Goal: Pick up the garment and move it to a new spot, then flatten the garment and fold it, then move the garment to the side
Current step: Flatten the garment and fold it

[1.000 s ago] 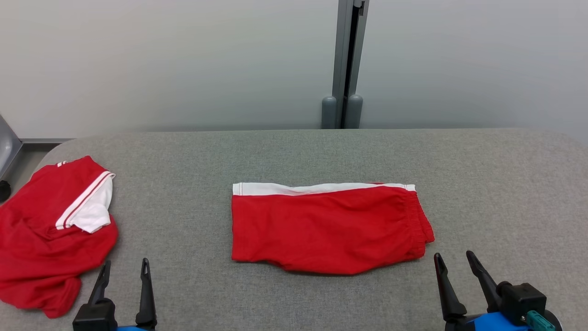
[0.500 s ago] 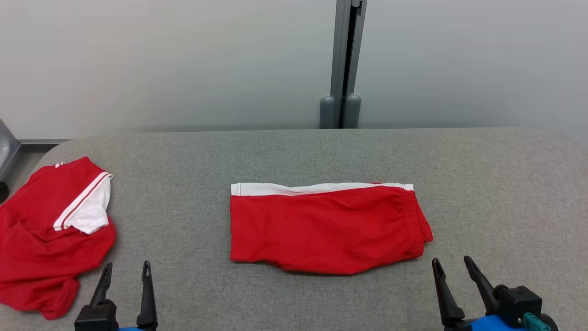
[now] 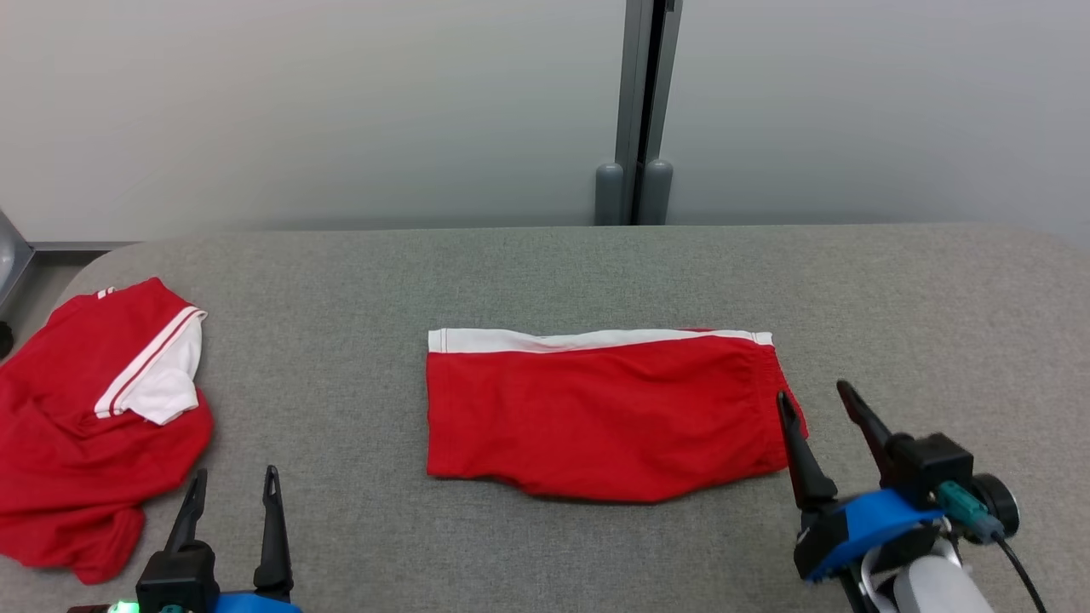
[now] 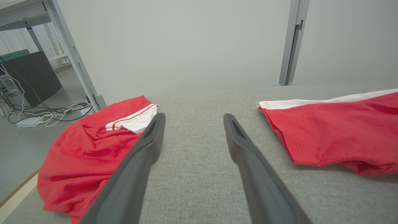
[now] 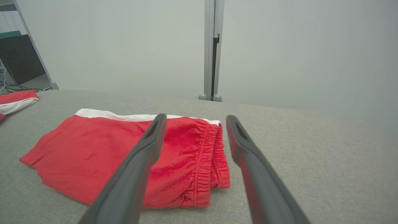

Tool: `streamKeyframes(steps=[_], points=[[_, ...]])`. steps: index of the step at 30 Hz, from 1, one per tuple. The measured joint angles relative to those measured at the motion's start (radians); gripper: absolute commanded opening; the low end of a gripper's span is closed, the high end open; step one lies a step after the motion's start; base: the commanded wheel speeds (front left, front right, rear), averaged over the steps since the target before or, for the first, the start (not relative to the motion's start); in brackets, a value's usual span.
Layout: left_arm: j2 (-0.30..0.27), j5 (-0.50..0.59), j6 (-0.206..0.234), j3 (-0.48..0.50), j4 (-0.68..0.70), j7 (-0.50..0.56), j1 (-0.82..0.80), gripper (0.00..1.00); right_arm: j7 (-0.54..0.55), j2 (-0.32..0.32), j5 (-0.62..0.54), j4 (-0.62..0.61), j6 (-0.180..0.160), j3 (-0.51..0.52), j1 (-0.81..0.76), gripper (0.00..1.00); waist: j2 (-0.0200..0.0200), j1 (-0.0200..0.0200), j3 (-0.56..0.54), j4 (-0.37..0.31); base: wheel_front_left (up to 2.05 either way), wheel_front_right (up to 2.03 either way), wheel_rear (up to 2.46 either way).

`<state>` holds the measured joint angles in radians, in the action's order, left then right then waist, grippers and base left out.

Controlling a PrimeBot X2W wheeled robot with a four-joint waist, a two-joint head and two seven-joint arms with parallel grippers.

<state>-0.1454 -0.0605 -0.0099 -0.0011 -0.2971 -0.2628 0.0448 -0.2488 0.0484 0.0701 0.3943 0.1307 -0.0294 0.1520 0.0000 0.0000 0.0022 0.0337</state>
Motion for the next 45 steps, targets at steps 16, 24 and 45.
streamKeyframes(steps=[16,24,45], points=[[0.027,0.012,-0.022,-0.006,0.015,0.000,-0.107,1.00,0.109,0.020,-0.119,0.360,0.000,0.116,0.319,1.00,0.0003,0.0002,0.139,0.047,0.00,0.00,0.00],[0.037,0.017,-0.031,-0.006,0.008,0.000,-0.140,1.00,0.075,0.018,-0.122,0.577,0.000,0.137,0.384,1.00,0.0003,0.0002,0.178,0.063,0.00,0.00,0.00],[0.042,0.027,-0.039,0.016,0.003,0.000,-0.128,1.00,0.000,0.127,0.110,0.755,0.000,0.045,0.474,0.00,0.0001,0.0000,0.147,0.028,0.00,0.00,0.00]])
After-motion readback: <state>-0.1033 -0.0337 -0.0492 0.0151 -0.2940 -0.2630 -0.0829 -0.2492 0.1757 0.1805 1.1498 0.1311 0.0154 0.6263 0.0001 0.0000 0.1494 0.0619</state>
